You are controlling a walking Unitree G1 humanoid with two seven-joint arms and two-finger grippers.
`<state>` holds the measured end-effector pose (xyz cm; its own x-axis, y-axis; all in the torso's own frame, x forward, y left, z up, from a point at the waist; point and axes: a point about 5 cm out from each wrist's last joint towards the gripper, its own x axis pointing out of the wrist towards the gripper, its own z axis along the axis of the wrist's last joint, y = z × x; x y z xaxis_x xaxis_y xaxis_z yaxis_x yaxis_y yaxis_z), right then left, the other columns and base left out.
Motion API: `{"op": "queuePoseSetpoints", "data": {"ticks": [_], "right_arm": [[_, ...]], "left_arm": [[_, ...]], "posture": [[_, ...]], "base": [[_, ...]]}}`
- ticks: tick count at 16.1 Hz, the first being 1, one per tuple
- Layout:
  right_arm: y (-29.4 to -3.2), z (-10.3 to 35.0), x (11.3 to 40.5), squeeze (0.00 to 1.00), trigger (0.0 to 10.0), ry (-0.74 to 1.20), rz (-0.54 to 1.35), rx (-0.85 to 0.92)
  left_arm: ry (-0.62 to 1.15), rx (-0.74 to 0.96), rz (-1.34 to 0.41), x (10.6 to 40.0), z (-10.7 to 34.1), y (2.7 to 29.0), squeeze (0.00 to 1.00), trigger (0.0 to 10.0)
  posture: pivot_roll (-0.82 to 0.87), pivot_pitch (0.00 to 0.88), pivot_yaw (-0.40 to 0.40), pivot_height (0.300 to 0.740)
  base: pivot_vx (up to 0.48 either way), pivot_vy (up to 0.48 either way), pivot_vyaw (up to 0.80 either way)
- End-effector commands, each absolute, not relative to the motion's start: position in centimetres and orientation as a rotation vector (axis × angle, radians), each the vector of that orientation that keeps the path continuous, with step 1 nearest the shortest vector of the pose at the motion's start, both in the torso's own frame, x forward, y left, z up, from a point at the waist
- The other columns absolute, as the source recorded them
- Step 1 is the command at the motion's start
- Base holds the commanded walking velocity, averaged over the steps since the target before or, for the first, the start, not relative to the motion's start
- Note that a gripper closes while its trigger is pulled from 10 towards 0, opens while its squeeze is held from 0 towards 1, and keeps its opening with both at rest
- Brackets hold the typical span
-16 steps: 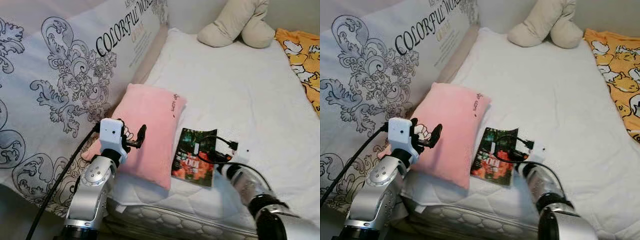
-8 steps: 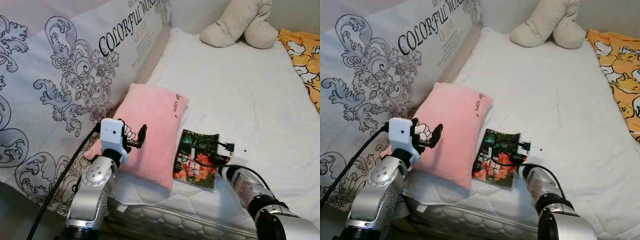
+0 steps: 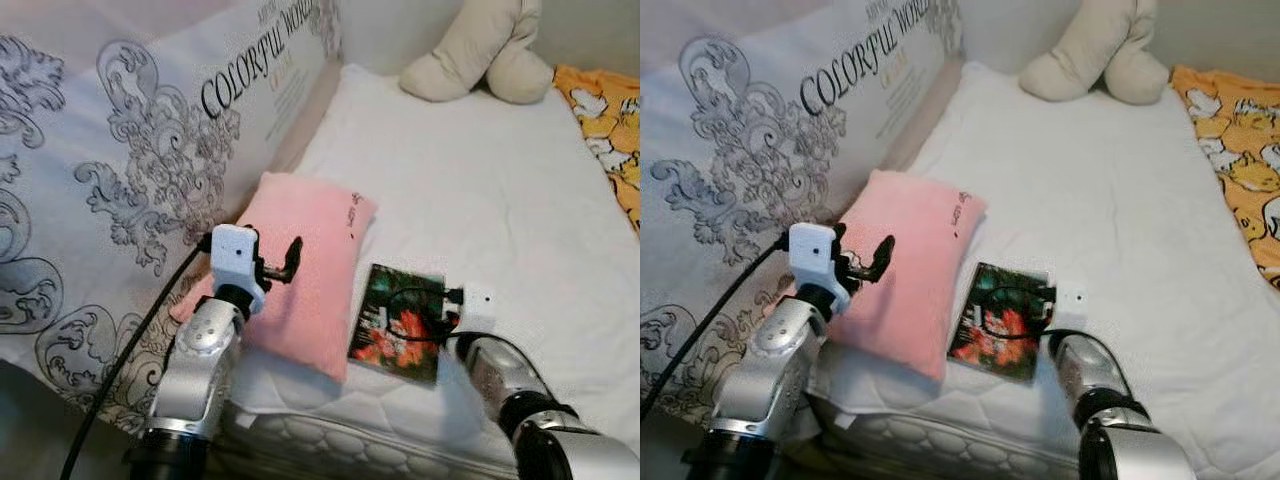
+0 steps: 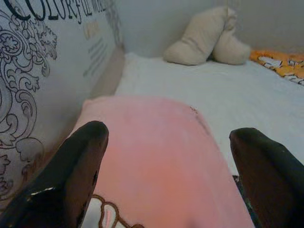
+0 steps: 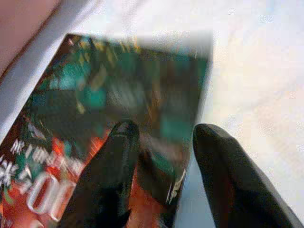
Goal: Clean up the room
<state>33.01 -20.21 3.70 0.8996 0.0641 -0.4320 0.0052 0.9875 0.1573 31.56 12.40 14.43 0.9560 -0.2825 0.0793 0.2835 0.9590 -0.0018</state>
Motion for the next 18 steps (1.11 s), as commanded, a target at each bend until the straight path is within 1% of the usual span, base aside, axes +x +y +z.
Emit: {"op": "queuePoseSetpoints", "data": {"ticks": [1,2,5,6,7,8,9,11,12,13,14,15,16,17,18], "right_arm": [[-20.5,4.5,33.5,1.0,10.0,0.41,0.033,0.11],[-20.5,4.7,33.6,1.0,10.0,0.393,0.046,0.078],[-21.0,4.4,32.9,1.0,10.0,0.348,0.047,0.079],[-21.3,4.4,32.4,1.0,10.0,0.284,0.044,0.037],[-21.5,4.7,32.0,1.0,10.0,0.219,0.044,0.001],[-22.2,5.1,30.7,1.0,10.0,0.111,-0.02,-0.096],[-22.6,5.6,28.4,1.0,10.0,0.003,-0.086,-0.133],[-22.3,6.0,25.5,1.0,10.0,-0.078,-0.096,-0.119],[-22.2,6.3,24.6,1.0,10.0,-0.11,-0.114,-0.113],[-22.5,6.3,23.5,1.0,10.0,-0.114,-0.168,-0.1],[-22.2,5.3,23.3,1.0,10.0,-0.052,-0.17,-0.092],[-21.5,4.7,23.4,0.76,10.0,-0.02,-0.136,-0.098],[-21.0,4.6,23.5,0.0,10.0,-0.002,-0.126,-0.098],[-20.4,4.8,24.5,0.0,10.0,0.014,-0.143,-0.048],[-19.7,5.3,25.1,0.0,10.0,0.001,-0.123,-0.01]], "left_arm": [[-0.074,-0.01,-0.295,31.8,14.3,12.1,0.0,10.0],[-0.074,-0.012,-0.296,31.9,14.2,12.1,0.0,10.0],[-0.065,-0.017,-0.299,32.2,13.6,11.8,0.0,10.0],[-0.063,0.008,-0.297,32.2,13.3,11.7,0.0,10.0],[-0.056,0.105,-0.294,32.1,13.1,11.5,0.0,10.0],[-0.037,0.173,-0.27,31.8,12.6,11.7,0.0,10.0],[-0.022,0.169,-0.244,31.3,12.0,12.4,0.0,10.0],[-0.005,0.122,-0.191,31.0,11.2,13.8,0.0,10.0],[0.006,0.12,-0.175,31.0,10.8,14.3,0.0,10.0],[-0.02,0.111,-0.167,31.0,10.7,14.7,0.0,10.0],[-0.043,0.05,-0.169,31.0,10.8,14.8,0.0,10.0],[-0.053,0.069,-0.175,31.2,10.9,14.5,0.0,10.0],[-0.057,0.068,-0.181,31.3,11.0,14.0,0.0,10.0],[-0.064,0.019,-0.181,31.3,11.1,13.5,0.0,10.0],[-0.064,0.005,-0.186,31.2,11.0,13.2,0.0,10.0]], "posture": [[0.22,0.0,0.009,0.74],[0.21,0.0,0.007,0.74],[0.19,0.0,-0.004,0.74],[0.19,0.0,-0.015,0.74],[0.18,0.0,-0.018,0.74],[0.16,0.0,-0.026,0.74],[0.15,0.0,-0.03,0.74],[0.13,0.0,-0.037,0.74],[0.13,0.0,-0.04,0.74],[0.12,0.0,-0.041,0.74],[0.1,0.0,-0.033,0.74],[0.09,0.0,-0.026,0.74],[0.09,0.0,-0.021,0.74],[0.07,0.0,-0.014,0.74],[0.07,0.0,-0.014,0.74]], "base": [[0.0,0.0,0.0],[0.0,0.0,0.0],[0.0,0.0,0.0],[0.0,0.0,0.0],[0.0,0.0,0.0],[0.0,0.0,0.0],[0.0,0.0,0.0],[0.0,0.0,0.0],[0.0,0.0,0.0],[0.0,0.0,0.0],[0.0,0.0,0.0],[0.0,-0.461,0.0],[0.0,-0.461,0.0],[0.0,-0.461,0.0],[0.0,-0.465,0.0]]}}
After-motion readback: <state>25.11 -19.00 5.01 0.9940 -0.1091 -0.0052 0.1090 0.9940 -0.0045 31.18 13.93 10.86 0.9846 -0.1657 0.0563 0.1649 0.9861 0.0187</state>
